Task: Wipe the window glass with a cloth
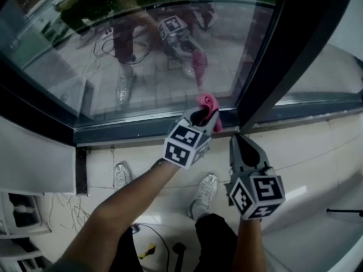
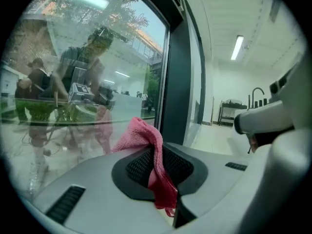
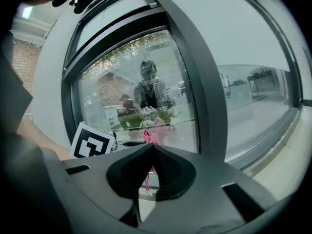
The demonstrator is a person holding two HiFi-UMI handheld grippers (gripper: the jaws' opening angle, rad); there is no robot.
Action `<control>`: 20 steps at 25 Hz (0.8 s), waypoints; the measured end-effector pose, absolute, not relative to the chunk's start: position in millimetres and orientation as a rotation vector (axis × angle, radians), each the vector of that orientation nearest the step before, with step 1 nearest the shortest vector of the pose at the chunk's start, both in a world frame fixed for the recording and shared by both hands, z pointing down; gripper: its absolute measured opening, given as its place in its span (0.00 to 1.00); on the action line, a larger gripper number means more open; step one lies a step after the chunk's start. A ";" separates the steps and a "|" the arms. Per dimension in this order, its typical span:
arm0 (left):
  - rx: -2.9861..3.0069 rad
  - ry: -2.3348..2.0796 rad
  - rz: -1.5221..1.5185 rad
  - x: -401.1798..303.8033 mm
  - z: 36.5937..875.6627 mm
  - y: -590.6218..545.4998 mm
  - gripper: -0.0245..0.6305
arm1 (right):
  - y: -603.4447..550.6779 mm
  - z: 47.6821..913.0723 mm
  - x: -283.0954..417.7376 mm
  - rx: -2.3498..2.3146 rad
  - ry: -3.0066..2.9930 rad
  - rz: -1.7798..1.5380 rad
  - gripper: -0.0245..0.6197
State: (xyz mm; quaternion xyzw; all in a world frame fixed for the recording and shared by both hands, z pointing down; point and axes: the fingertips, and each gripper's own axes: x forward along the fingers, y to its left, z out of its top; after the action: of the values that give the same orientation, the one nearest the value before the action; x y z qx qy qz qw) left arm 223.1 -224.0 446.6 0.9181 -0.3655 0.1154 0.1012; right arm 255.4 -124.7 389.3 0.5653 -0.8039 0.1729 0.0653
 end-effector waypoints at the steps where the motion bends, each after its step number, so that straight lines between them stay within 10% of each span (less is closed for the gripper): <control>1: 2.720 -1.086 0.335 210.4 433.8 -219.5 0.11 | -122.7 382.0 243.9 1.679 -2.449 0.505 0.05; 20: 2.707 -1.387 0.069 -47.1 213.5 -88.7 0.11 | -61.5 184.3 34.1 1.313 -2.755 0.052 0.05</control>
State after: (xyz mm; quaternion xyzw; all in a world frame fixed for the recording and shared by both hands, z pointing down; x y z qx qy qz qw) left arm -47.1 -88.7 213.5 0.8886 -0.4554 0.0227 0.0496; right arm 34.1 -61.5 184.3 0.4297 -0.9017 0.0169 0.0446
